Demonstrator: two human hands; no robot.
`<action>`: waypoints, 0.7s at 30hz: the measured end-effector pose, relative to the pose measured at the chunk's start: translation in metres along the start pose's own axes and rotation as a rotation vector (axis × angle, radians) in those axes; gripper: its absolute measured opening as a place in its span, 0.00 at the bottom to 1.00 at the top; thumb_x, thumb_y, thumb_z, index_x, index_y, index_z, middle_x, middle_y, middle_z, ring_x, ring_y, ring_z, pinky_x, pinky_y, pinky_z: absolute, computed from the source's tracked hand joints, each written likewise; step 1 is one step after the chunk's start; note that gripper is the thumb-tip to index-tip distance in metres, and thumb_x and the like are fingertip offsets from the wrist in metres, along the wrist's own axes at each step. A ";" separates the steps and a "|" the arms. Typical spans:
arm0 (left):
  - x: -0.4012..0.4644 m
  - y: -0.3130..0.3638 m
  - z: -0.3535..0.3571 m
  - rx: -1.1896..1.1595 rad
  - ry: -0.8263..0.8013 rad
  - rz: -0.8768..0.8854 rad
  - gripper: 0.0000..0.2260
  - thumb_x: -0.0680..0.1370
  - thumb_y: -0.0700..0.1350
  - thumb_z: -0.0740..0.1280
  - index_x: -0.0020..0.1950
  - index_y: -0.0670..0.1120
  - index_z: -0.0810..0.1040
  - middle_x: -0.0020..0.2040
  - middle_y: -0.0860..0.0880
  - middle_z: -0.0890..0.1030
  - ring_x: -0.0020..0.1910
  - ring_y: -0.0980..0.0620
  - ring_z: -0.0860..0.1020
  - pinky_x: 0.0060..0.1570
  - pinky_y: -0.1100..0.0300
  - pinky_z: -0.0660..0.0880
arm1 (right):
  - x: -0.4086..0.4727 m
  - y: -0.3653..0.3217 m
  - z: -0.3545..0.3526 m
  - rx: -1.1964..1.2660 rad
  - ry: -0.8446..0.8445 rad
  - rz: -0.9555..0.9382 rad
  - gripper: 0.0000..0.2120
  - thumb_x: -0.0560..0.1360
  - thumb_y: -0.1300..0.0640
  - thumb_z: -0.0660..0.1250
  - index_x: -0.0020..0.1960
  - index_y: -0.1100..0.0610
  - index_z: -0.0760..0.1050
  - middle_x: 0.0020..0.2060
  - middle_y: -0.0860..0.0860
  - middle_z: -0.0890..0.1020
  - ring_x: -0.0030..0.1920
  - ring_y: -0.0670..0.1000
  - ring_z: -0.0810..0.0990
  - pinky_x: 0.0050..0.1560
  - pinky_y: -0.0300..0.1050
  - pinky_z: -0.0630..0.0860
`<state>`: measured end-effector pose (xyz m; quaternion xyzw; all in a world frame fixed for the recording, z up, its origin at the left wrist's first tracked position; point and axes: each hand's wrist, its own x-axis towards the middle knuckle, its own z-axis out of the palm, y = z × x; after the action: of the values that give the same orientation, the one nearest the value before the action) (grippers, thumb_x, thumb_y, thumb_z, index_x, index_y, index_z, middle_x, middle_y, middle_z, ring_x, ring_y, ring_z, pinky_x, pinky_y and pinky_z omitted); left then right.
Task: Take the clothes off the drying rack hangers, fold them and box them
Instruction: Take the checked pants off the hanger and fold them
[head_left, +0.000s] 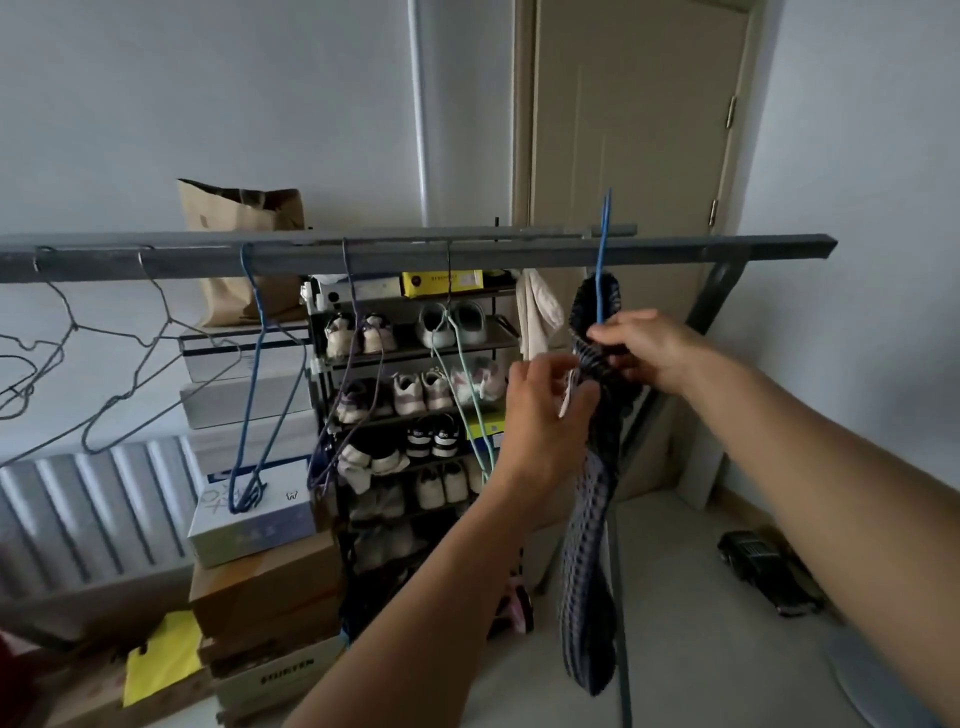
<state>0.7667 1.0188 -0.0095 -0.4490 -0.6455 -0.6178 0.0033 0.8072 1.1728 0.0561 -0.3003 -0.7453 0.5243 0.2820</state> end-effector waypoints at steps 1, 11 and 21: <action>0.003 0.001 -0.001 0.088 0.017 0.066 0.14 0.78 0.44 0.67 0.63 0.46 0.73 0.58 0.50 0.71 0.57 0.53 0.70 0.58 0.63 0.69 | -0.006 0.002 0.002 -0.009 -0.048 -0.004 0.06 0.75 0.60 0.68 0.40 0.54 0.76 0.32 0.51 0.77 0.31 0.48 0.73 0.30 0.39 0.69; 0.002 0.004 -0.013 0.820 -0.372 0.250 0.22 0.74 0.58 0.66 0.67 0.56 0.70 0.60 0.54 0.77 0.61 0.49 0.66 0.59 0.51 0.63 | -0.042 0.027 0.015 -0.122 -0.043 0.118 0.09 0.74 0.63 0.67 0.36 0.56 0.78 0.26 0.51 0.79 0.24 0.47 0.76 0.24 0.34 0.69; -0.030 0.026 -0.023 0.942 -0.353 0.320 0.09 0.74 0.53 0.67 0.54 0.55 0.78 0.50 0.49 0.77 0.51 0.48 0.77 0.40 0.58 0.68 | -0.046 0.029 0.018 -0.069 0.101 0.215 0.02 0.80 0.62 0.60 0.49 0.60 0.71 0.32 0.52 0.77 0.26 0.47 0.68 0.27 0.39 0.65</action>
<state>0.7874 0.9786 0.0001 -0.5891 -0.7672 -0.1677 0.1904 0.8285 1.1357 0.0180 -0.4141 -0.7110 0.5099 0.2510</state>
